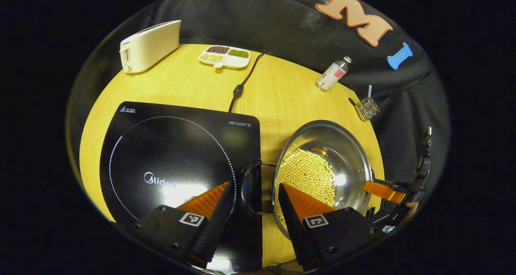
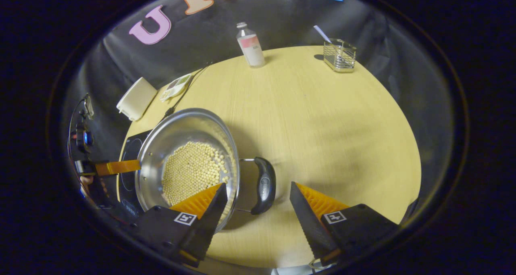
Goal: First push the handle of the pot to place it horizontally, then grasp the pot with both hands and set it on the induction cooktop.
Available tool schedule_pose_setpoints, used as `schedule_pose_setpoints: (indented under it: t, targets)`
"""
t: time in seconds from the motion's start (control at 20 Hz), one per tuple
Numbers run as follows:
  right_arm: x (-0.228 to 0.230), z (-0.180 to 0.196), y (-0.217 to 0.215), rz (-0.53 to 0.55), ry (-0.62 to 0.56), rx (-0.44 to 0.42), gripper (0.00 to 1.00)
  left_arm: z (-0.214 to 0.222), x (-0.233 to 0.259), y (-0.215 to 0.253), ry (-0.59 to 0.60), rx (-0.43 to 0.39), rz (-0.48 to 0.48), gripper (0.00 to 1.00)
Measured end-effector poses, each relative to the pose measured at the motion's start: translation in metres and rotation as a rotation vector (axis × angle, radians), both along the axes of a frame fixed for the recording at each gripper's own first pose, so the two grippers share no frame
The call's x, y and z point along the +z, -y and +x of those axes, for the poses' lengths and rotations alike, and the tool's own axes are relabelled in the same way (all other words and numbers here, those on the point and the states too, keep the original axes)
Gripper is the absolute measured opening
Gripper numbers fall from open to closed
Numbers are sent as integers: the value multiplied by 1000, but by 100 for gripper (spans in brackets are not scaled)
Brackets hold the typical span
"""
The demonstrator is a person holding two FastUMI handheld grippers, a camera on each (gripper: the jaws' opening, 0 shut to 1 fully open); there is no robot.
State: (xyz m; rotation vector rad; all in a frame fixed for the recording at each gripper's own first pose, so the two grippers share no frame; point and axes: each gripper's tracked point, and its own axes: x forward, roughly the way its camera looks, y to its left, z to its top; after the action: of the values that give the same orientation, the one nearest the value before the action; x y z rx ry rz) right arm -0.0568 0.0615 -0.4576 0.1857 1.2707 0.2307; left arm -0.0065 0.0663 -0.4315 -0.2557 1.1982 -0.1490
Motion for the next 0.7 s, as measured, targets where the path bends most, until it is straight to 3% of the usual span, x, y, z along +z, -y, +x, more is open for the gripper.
schedule_pose_setpoints:
  t: [0.1, 0.2, 0.25, 0.3, 0.45, 0.5, 0.6, 0.65, 0.7]
  targets:
    - [-3, -1, -3, 2, -6, 11, 94, 1, 0, 2, -2, 8, -6, 68]
    - [-7, -2, -5, -6, -10, 24, 89, 2, -1, 0, -5, 19, 1, 69]
    - [-8, -2, -4, -12, -11, 31, 85, 1, -1, 1, -6, 20, 0, 63]
    - [-11, -2, -5, -12, -13, 36, 85, 1, -1, 1, -3, 20, -1, 63]
    - [-9, -2, -8, -11, -23, 10, 63, 2, 0, 0, 2, 25, 0, 61]
    - [-10, -2, -9, -11, -29, -6, 63, 1, -1, 0, 3, 18, 6, 63]
    - [-8, -3, -8, -15, -25, -18, 58, 1, -1, 1, 6, 11, 18, 59]
    - [-8, -2, -7, -17, -23, -20, 51, 0, -1, 1, 0, 13, 15, 59]
    - [-6, -5, -5, -19, -20, -19, 57, 1, -2, 3, 3, 18, 12, 62]
